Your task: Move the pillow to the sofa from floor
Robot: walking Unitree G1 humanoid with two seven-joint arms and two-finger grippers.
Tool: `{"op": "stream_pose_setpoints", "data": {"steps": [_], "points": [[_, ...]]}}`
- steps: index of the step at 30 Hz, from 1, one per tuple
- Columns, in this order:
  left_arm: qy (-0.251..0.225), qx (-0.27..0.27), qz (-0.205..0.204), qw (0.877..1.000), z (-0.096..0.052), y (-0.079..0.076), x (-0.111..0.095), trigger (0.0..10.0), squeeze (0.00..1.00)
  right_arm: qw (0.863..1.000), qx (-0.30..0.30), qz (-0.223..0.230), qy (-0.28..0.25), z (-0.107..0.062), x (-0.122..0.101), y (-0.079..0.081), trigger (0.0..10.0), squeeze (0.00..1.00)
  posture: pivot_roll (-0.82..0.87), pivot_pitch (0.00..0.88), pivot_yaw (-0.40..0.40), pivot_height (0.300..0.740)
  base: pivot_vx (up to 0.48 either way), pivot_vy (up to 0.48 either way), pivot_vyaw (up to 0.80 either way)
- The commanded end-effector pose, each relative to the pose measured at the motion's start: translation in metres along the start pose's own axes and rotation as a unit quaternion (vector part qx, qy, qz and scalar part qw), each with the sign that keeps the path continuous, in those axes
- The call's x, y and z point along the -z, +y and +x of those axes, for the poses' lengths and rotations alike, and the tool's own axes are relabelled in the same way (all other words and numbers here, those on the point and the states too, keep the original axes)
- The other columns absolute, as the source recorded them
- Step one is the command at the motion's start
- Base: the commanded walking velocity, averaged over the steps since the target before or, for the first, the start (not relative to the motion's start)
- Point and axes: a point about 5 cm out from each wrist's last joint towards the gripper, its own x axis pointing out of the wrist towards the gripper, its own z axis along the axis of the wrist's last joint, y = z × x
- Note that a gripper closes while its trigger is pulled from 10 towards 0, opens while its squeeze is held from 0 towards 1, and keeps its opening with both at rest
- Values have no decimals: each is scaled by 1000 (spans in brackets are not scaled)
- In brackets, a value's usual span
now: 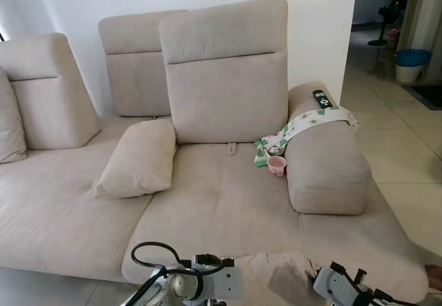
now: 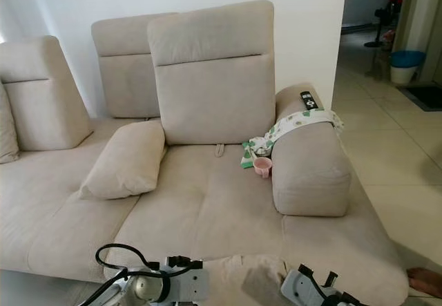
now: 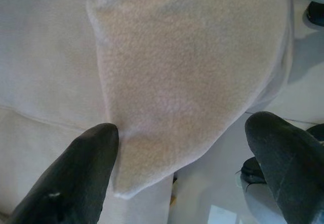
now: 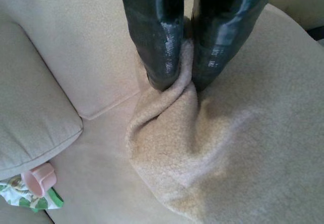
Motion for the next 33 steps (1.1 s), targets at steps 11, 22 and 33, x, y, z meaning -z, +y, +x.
{"op": "stream_pose_setpoints", "data": {"steps": [11, 22, 33], "points": [[40, -6, 3, 999, 6, 2, 9, 10000, 0, 999, -25, -12, -34, 6, -16, 14, 0, 0, -46, 0, 160, 566, 0, 0, 0], [27, 20, -3, 999, 5, -9, 9, 0, 0, 998, 5, -5, -66, 6, -28, 7, 0, 0, -35, 0, 153, 566, 0, 0, 0], [22, -29, 12, 999, 2, 5, 5, 10000, 0, 988, 81, 13, -130, 3, -53, -4, 10000, 0, -37, 0, 150, 566, 0, 0, 0]]}}
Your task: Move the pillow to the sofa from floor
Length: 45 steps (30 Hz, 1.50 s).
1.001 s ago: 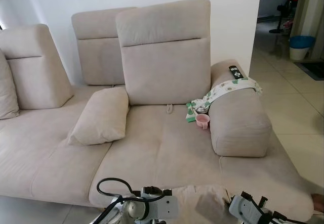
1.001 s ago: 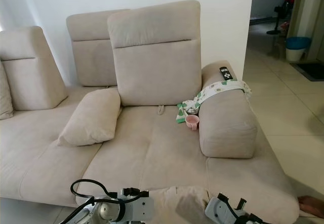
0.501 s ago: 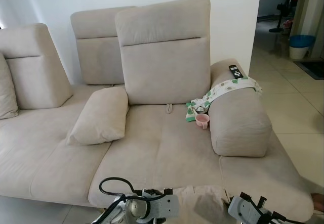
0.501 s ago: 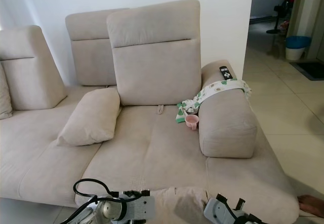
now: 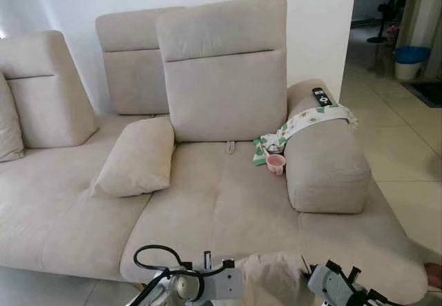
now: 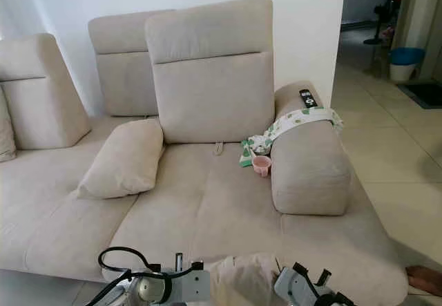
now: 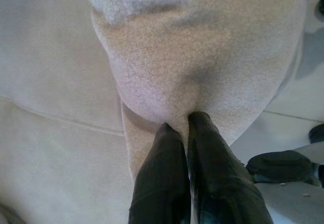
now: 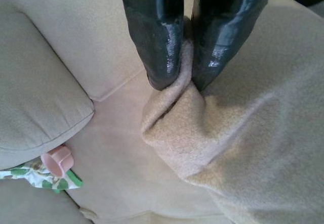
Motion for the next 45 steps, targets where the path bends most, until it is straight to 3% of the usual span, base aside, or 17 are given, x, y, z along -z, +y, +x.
{"op": "stream_pose_setpoints", "data": {"steps": [1, 6, 8, 14, 23, 30, 45], "points": [[11, -22, 19, 1000, -4, 8, 2, 10000, 0, 995, 28, -6, -91, 7, -36, -7, 10000, 0, -36, 0, 149, 566, 0, 0, 0], [19, -40, 40, 998, -21, 23, 3, 10000, 0, 990, 46, 4, -130, 3, -55, -3, 10000, 0, -27, 0, 143, 566, 0, 0, 0], [19, -40, 40, 998, -21, 23, 3, 10000, 0, 990, 46, 4, -130, 3, -55, -3, 10000, 0, -27, 0, 143, 566, 0, 0, 0], [24, -74, 41, 996, -51, 47, 6, 10000, 0, 976, 93, 18, -196, -3, -90, -10, 10000, 0, -15, 0, 136, 566, 0, 0, 0], [29, -87, 42, 995, -62, 51, 5, 10000, 0, 962, 137, 30, -236, -8, -111, -25, 10000, 0, -7, 0, 129, 566, 0, 0, 0], [25, -119, 40, 992, -77, 67, -4, 10000, 0, 948, 168, 28, -271, -16, -129, -37, 10000, 0, -6, 0, 124, 575, 0, 0, 0], [22, -132, 29, 991, -79, 69, -9, 10000, 0, 940, 186, 31, -284, -20, -140, -39, 10000, 0, -11, 0, 121, 622, 0, 0, 0]]}}
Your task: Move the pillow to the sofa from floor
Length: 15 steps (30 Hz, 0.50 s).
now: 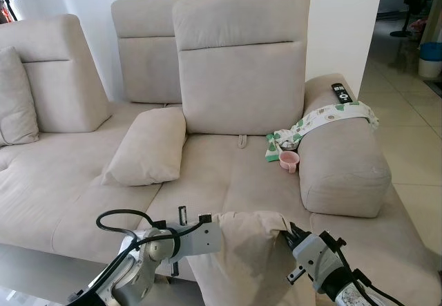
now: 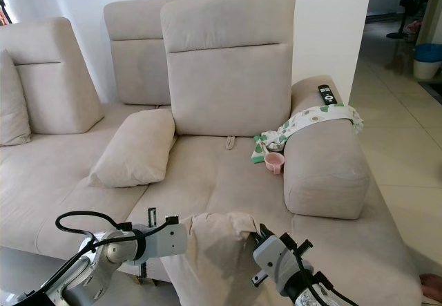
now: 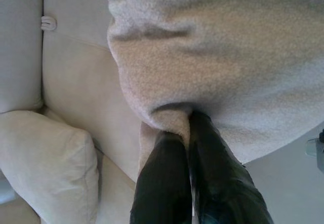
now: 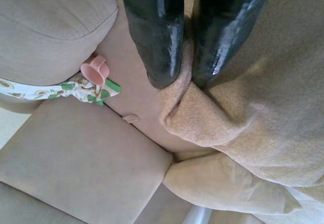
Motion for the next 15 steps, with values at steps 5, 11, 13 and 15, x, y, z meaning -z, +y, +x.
{"op": "stream_pose_setpoints", "data": {"steps": [5, 11, 13, 15], "points": [[-9, -16, 12, 1000, -2, 7, -8, 10000, 0, 987, 63, -20, -148, 8, -60, -18, 10000, 0, -14, 0, 120, 631, 0, 0, 0], [-11, -20, 12, 1000, -1, 9, -10, 10000, 0, 986, 69, -20, -153, 9, -63, -19, 10000, 0, -16, 0, 116, 645, 0, 0, 0], [-12, -21, 12, 1000, -1, 9, -11, 10000, 0, 985, 71, -21, -154, 9, -64, -20, 10000, 0, -17, 0, 116, 649, 0, 0, 0], [-13, -21, 12, 1000, -1, 10, -11, 10000, 0, 985, 72, -23, -155, 9, -64, -20, 10000, 0, -19, 0, 117, 654, 0, 0, 0]]}}
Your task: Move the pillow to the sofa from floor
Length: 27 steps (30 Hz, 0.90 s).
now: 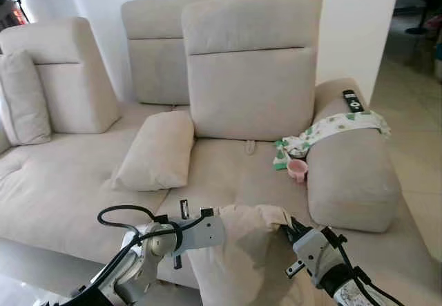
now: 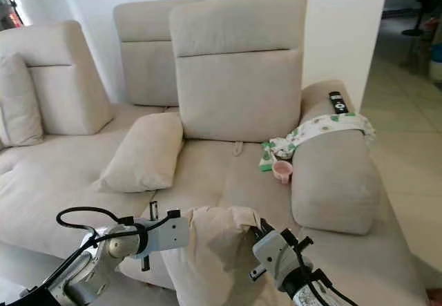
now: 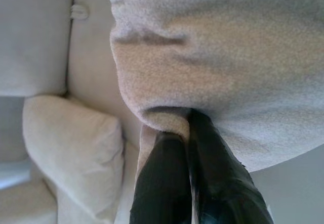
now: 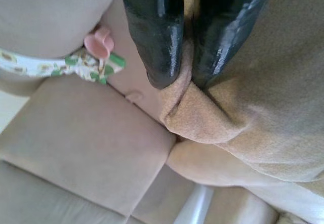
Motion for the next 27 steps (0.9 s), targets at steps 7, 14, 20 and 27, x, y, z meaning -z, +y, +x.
{"op": "stream_pose_setpoints", "data": {"steps": [7, 14, 20, 27], "points": [[-7, -1, 11, 1000, 2, 1, -6, 10000, 0, 987, 52, -26, -148, 11, -61, -17, 10000, 0, -21, 0, 116, 668, 0, 0, 0], [-11, -1, 12, 1000, 4, 1, -8, 10000, 0, 987, 59, -24, -151, 12, -63, -16, 10000, 0, -27, 0, 117, 696, 0, 0, 0], [-14, -3, 12, 1000, 6, 2, -10, 10000, 0, 986, 70, -25, -150, 12, -64, -18, 10000, 0, -32, 0, 119, 719, 0, 0, 0], [-21, -4, 12, 1000, 7, 3, -12, 10000, 0, 985, 81, -25, -148, 12, -65, -20, 10000, 0, -34, 0, 119, 740, 0, 0, 0]]}}
